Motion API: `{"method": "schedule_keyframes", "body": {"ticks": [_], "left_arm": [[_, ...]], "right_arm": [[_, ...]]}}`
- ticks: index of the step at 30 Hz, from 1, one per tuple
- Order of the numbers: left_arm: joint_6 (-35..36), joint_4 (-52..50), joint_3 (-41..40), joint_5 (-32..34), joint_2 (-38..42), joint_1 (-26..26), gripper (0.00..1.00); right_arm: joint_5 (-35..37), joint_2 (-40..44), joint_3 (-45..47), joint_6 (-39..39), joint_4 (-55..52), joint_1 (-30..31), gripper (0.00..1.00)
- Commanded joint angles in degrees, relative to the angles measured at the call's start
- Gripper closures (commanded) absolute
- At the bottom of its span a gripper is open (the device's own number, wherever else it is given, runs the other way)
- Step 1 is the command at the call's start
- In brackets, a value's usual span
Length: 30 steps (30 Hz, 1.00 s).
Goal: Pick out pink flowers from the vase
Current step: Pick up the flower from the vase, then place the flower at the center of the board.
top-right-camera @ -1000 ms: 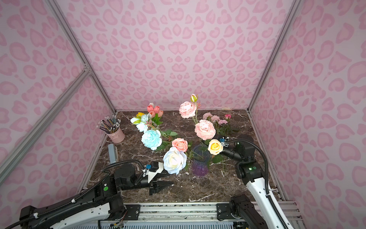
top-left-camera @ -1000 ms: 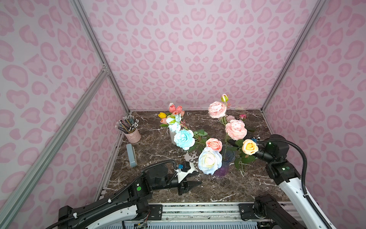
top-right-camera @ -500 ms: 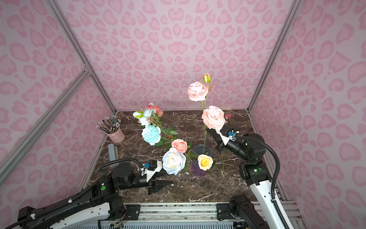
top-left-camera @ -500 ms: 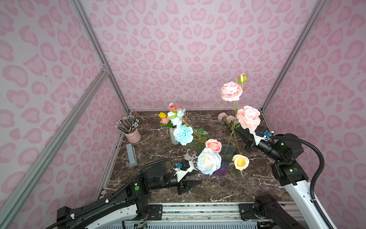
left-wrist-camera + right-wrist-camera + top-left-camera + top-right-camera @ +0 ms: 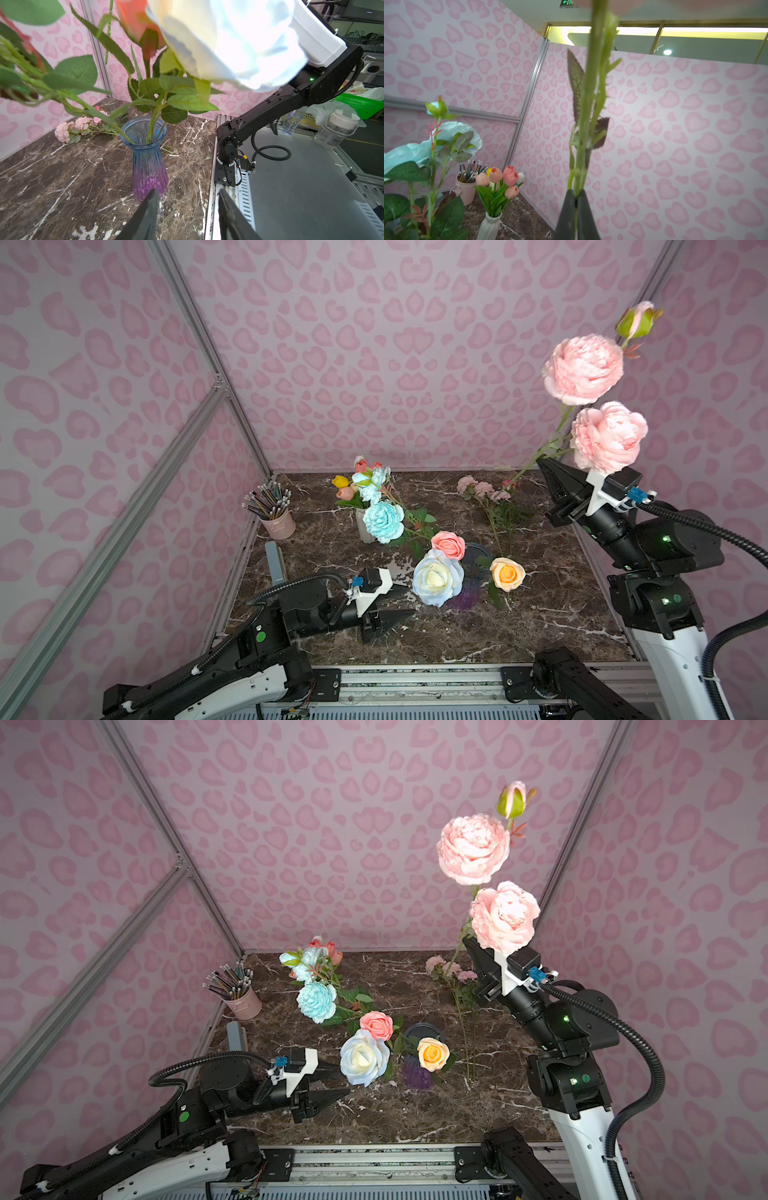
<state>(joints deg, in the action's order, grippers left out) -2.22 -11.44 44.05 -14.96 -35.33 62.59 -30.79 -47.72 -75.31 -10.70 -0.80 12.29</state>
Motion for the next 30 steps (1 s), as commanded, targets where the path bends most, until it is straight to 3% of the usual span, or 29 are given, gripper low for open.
{"method": "schedule_keyframes", "body": {"ticks": [1,11,20,26,30], "left_arm": [[1.70,-2.31,1.91,0.26,-0.39,-0.10,0.50],[2.92,-6.37,8.21,-1.04,-6.59,0.98,0.47],[3.52,-5.69,9.39,-3.01,-13.70,8.10,0.41],[-0.53,1.74,9.22,-2.88,-17.84,10.57,0.38],[-3.21,7.11,9.52,-3.58,-21.30,11.76,0.32]], "right_arm": [[6.17,-0.60,-5.35,-0.28,-5.72,0.15,1.00],[4.95,2.37,-10.61,8.98,-24.83,0.31,1.00],[-3.32,8.89,-5.99,15.85,-39.83,0.20,1.00],[-10.91,13.89,-0.70,21.69,-39.45,1.32,1.00],[-20.73,21.27,9.02,28.64,-25.73,1.31,1.00]]}}
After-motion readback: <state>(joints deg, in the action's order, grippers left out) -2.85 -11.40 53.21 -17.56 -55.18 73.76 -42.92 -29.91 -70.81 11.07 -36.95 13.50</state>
